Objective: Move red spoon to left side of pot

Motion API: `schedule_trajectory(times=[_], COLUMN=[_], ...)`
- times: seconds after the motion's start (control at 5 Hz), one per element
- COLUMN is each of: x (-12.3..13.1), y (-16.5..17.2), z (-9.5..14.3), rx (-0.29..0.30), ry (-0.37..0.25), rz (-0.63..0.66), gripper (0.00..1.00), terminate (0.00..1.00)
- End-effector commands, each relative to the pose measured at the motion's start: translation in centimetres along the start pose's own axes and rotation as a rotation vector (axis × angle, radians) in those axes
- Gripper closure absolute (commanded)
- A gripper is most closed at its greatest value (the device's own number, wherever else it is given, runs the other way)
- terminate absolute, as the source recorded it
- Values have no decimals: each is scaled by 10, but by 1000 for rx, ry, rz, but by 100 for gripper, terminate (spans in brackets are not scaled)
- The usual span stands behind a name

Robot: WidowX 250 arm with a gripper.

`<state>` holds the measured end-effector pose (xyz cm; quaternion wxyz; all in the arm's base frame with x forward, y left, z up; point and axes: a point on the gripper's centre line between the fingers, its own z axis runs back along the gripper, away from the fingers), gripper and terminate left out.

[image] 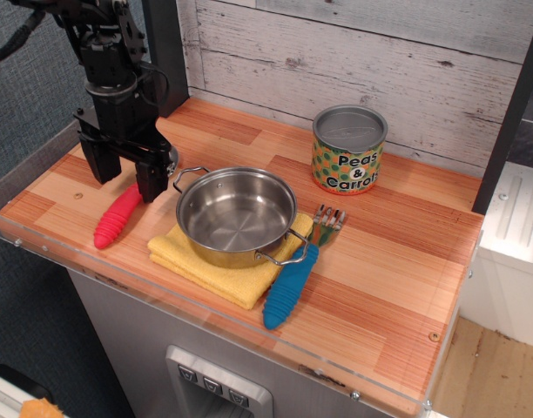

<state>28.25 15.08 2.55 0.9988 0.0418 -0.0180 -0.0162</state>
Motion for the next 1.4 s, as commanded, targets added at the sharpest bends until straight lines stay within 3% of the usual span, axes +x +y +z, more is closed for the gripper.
schedule_trajectory(times=[0.0, 0.4, 0.8, 1.0, 1.2], x=[-13, -9, 1, 1, 1], y=[9, 1, -32, -45, -63], z=[50, 73, 89, 92, 95], rx=[79, 54, -26, -37, -80], ry=[-101, -137, -140, -143, -153], rz=[74, 108, 138, 141, 148], gripper=[0, 0, 0, 0, 0], terminate=[0, 0, 0, 0, 100])
